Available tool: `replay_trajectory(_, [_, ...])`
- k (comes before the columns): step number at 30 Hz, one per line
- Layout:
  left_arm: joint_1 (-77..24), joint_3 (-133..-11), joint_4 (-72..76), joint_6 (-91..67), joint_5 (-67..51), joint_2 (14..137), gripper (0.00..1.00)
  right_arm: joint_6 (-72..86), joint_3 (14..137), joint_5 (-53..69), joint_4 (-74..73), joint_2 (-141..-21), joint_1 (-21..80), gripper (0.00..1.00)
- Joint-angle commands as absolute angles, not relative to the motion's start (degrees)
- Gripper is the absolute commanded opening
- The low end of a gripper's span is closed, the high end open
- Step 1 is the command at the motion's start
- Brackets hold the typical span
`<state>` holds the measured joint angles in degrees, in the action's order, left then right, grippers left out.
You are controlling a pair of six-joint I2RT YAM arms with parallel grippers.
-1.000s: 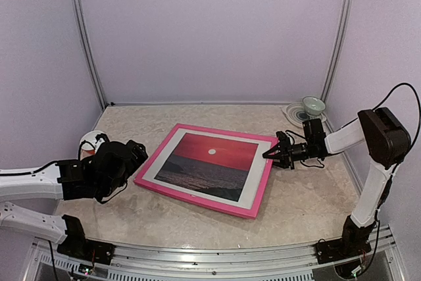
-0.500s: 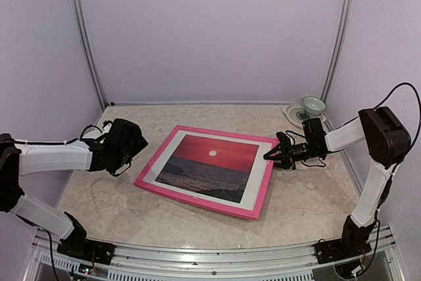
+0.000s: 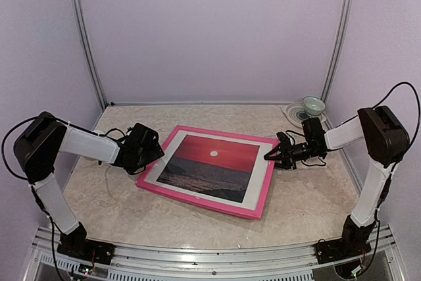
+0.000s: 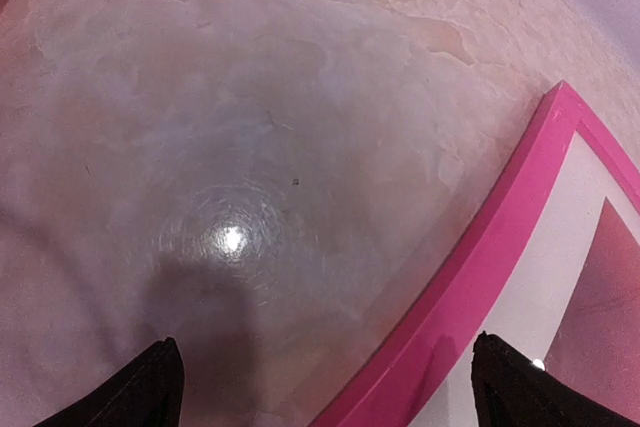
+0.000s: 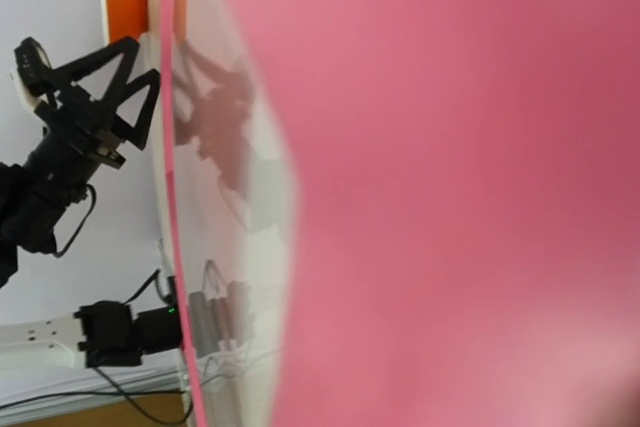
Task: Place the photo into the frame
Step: Place the photo frame at the center of the board.
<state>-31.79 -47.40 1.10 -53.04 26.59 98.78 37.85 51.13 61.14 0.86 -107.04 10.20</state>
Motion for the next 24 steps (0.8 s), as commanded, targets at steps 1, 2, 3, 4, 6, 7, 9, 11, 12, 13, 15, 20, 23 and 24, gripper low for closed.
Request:
replay_trajectory(1, [-30.3, -46.9, 6.9, -50.0, 19.4, 101.5, 0.99, 34.4, 54.2, 59.3, -0.8, -107.5, 9.2, 0.33])
replay_trajectory(2, [-30.1, -46.4, 7.9, -49.6, 18.0, 101.8, 0.99, 34.1, 54.4, 58.9, -1.2, -107.6, 9.1, 0.34])
replay_trajectory(3, [-29.9, -46.1, 8.7, -49.5, 16.8, 102.0, 0.99, 34.0, 54.6, 58.6, -1.5, -107.8, 9.0, 0.35])
replay_trajectory(4, [-29.9, -45.7, 9.5, -49.3, 15.6, 102.1, 0.99, 33.9, 54.9, 58.3, -1.7, -108.0, 9.0, 0.35])
replay_trajectory(6, [-29.9, -44.8, 10.9, -49.6, 13.6, 102.0, 0.99, 33.2, 55.7, 57.3, -2.9, -108.4, 8.9, 0.37])
replay_trajectory(7, [-29.9, -44.2, 11.6, -49.8, 12.6, 101.8, 0.99, 32.9, 56.2, 56.7, -3.5, -108.6, 8.9, 0.38])
replay_trajectory(9, [-29.9, -43.0, 12.8, -50.5, 10.7, 101.3, 0.99, 32.1, 57.4, 55.5, -5.1, -109.1, 8.9, 0.4])
replay_trajectory(11, [-30.0, -41.4, 13.8, -51.4, 9.0, 100.5, 0.99, 31.5, 58.6, 54.3, -6.4, -109.6, 8.9, 0.44])
replay_trajectory(12, [-30.2, -40.9, 14.3, -51.9, 8.4, 99.9, 0.99, 31.3, 59.2, 53.7, -7.0, -109.9, 8.9, 0.46])
replay_trajectory(13, [-30.3, -40.1, 14.6, -52.4, 8.1, 99.4, 0.99, 31.2, 59.9, 53.0, -7.6, -110.2, 8.9, 0.48])
replay_trajectory(15, [-30.9, -38.8, 14.5, -53.0, 8.0, 97.7, 0.99, 30.9, 61.4, 51.7, -8.7, -110.8, 8.9, 0.52])
replay_trajectory(20, [-32.8, -35.8, 14.8, -55.1, 8.1, 93.9, 0.99, 30.6, 64.5, 49.5, -10.5, -113.1, 8.9, 0.58])
replay_trajectory(23, [-34.5, -35.1, 14.8, -55.7, 8.7, 92.4, 0.99, 30.4, 66.6, 47.4, -12.0, -114.7, 8.9, 0.61])
replay_trajectory(24, [-35.1, -35.1, 14.8, -56.0, 8.8, 92.2, 0.99, 30.2, 67.4, 46.3, -12.6, -115.2, 8.9, 0.63])
